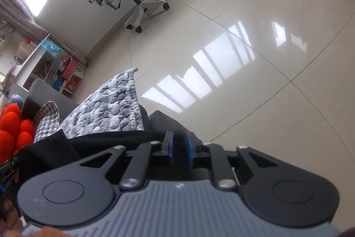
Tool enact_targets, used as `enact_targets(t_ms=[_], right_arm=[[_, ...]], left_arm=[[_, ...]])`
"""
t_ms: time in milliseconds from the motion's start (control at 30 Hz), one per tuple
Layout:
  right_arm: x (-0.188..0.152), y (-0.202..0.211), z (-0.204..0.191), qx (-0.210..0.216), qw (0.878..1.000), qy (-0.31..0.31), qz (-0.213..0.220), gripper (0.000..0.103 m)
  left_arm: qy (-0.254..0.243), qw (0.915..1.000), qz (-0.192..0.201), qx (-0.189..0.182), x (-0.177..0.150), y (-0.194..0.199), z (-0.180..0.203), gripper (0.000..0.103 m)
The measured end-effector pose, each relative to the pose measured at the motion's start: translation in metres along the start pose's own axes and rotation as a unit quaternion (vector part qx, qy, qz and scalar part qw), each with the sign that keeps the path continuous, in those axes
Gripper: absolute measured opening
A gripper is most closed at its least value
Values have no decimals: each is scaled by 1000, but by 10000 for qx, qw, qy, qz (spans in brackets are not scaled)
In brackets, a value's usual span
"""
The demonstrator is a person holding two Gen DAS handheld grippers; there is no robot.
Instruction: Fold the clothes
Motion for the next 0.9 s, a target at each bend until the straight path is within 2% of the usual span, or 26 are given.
enact_targets(t_ms=[133,200,267,467,633,867,900], right_arm=[[0,7,-6,243,9995,127,185,21],[-2,18,-9,369,9982,337,317,43],[-9,31,-13,542,9960,586,392,47],[-35,58,-26,1090,9861,1210,338,50],[-53,52,-52,1318,9766,1679,265,50],[-58,29,-68,912,9718,2145,361,50],[-57,27,-69,848,9716,2170,422,46]], left_arm=[[112,9999,-46,118,-7,-8,-11,5],[125,9998,-46,164,-9,-10,-15,5],[169,9997,-37,169,-10,-11,-20,5],[308,9994,-10,128,-12,-14,-25,5],[386,9992,34,89,-16,-15,-27,5],[506,9987,109,15,-22,-15,-32,5],[523,9986,120,5,-23,-15,-33,5]])
Point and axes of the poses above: each gripper's, at about its wrist camera, not at the fingertips, and y roughly against the way its jaws point, z to its right, x to its top, the point moved 7 cm from there along -y, roughly the way its jaws point, and after that the axes turned 2 degrees about -y, right-handed, at the moved point
